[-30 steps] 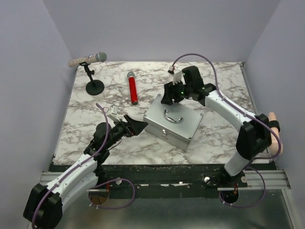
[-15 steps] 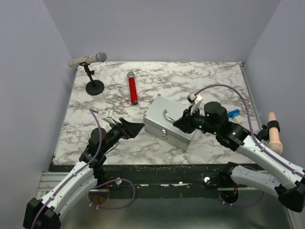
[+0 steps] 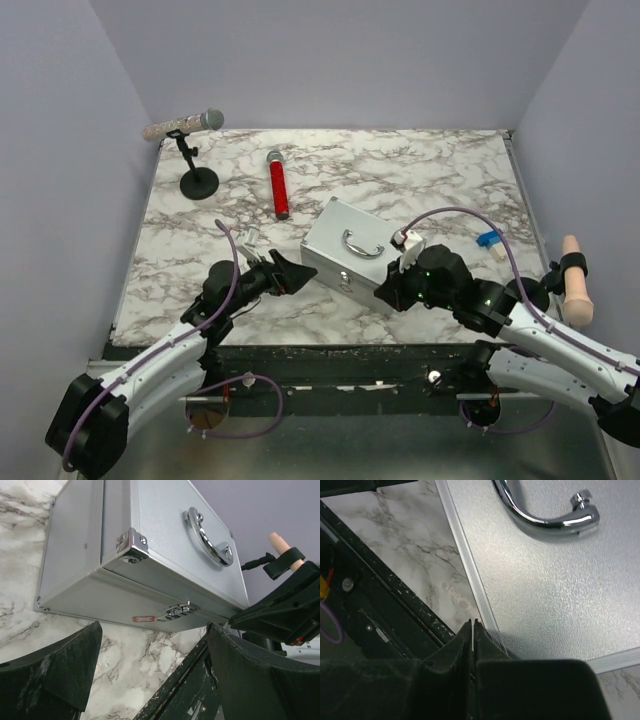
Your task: Organize the medicine kit
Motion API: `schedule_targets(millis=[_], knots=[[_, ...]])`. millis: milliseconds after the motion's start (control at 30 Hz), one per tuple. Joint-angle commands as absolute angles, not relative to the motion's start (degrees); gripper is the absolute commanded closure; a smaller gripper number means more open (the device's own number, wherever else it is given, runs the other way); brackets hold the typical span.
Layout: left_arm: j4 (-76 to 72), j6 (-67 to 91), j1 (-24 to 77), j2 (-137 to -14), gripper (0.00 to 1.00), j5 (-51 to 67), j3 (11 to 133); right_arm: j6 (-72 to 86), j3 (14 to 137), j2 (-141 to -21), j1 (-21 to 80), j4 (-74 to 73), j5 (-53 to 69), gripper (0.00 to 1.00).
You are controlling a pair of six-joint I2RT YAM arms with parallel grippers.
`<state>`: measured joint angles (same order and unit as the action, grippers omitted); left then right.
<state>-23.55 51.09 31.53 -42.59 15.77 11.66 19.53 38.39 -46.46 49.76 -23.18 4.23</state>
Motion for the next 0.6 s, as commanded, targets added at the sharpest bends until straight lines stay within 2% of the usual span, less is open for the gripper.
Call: schedule_targets(millis=[0, 133, 233, 333, 567], knots=[[-29.4, 51.0, 34.4, -48.3, 0.06, 17.8, 12.8, 23.2, 36.0, -45.8, 50.4, -28.2, -6.7, 0.85], [-33.6, 50.0, 37.5, -56.4, 0.06, 18.7, 15.3, 27.9, 37.3, -47.3, 50.4, -33.7, -16.9, 0.85], [-40.3, 50.4, 38.6, -60.8, 0.06, 20.9, 15.8, 28.9, 37.4, -46.3, 50.4, -34.5, -18.3, 0.84], [-47.6, 50.9, 39.3, -63.5, 0.06, 21.8, 15.8, 26.9, 36.8, -45.1, 50.4, -32.4, -14.5, 0.79], [-52.8, 50.2, 43.7, -72.6, 0.05, 20.6, 20.3, 21.8, 36.7, -38.3, 50.4, -23.4, 1.9, 0.58]])
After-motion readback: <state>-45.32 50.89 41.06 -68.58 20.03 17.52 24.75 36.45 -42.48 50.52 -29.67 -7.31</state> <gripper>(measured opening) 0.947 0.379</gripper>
